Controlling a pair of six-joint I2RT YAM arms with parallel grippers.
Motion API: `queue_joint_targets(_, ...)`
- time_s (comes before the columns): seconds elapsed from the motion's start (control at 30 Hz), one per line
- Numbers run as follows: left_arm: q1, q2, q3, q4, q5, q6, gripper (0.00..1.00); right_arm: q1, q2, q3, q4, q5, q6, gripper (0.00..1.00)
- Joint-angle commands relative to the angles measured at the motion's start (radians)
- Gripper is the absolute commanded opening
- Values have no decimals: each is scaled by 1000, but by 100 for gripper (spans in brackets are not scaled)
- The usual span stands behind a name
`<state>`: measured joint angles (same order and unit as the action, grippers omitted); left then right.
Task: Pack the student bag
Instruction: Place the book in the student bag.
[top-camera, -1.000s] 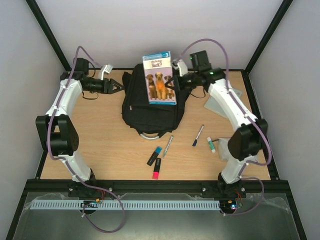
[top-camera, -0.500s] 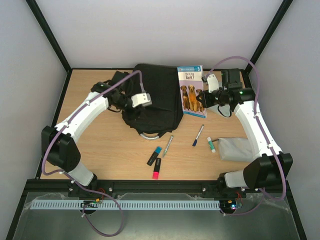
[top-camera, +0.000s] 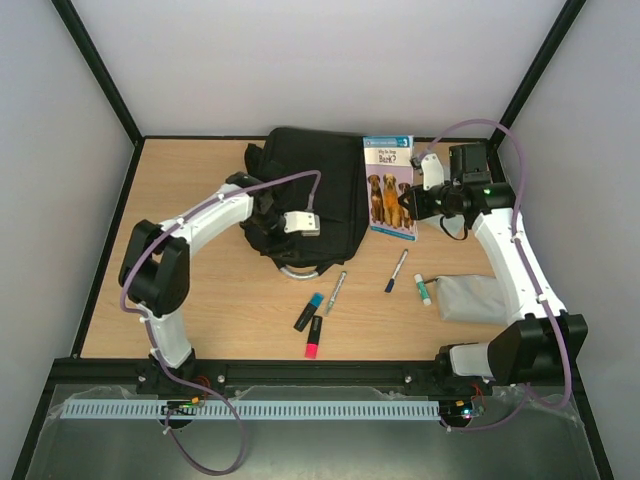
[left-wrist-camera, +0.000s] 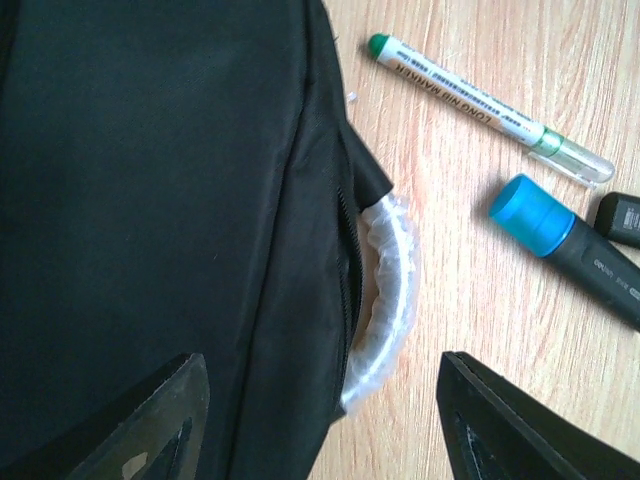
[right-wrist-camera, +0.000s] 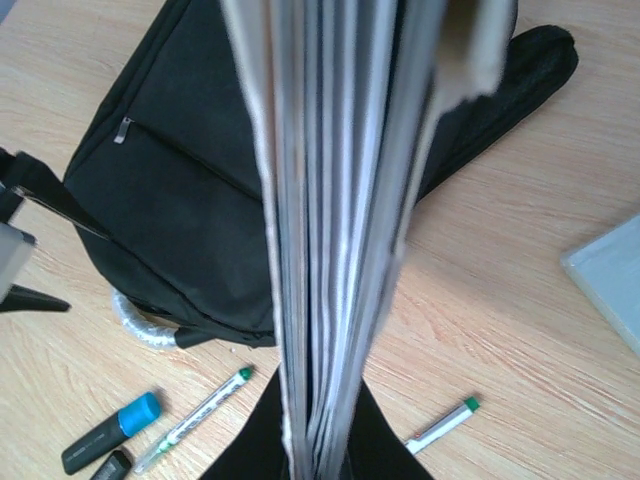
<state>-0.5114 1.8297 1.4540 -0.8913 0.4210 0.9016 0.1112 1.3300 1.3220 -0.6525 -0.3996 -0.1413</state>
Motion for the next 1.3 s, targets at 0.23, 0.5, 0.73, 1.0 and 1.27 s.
queue_joint_targets(0.23,-86,71,-33,187,-112,-73,61,-3,25,-12,63,-89,58,1)
queue_joint_targets(0.5,-91,108,-52,203,-89,-32,61,-4,19,-21,64,-93,66,1)
queue_joint_targets(0.73,-107,112,-95,324,-168,-54,57,-4,0,-37,57,-83,66,1)
queue_joint_targets(1.0,-109,105,-103,387,-200,-64,23,-4,-4,-43,53,-72,60,1)
queue_joint_targets(1.27,-78,72,-62,381,-172,-211,3,-4,17,-50,72,92,73,1)
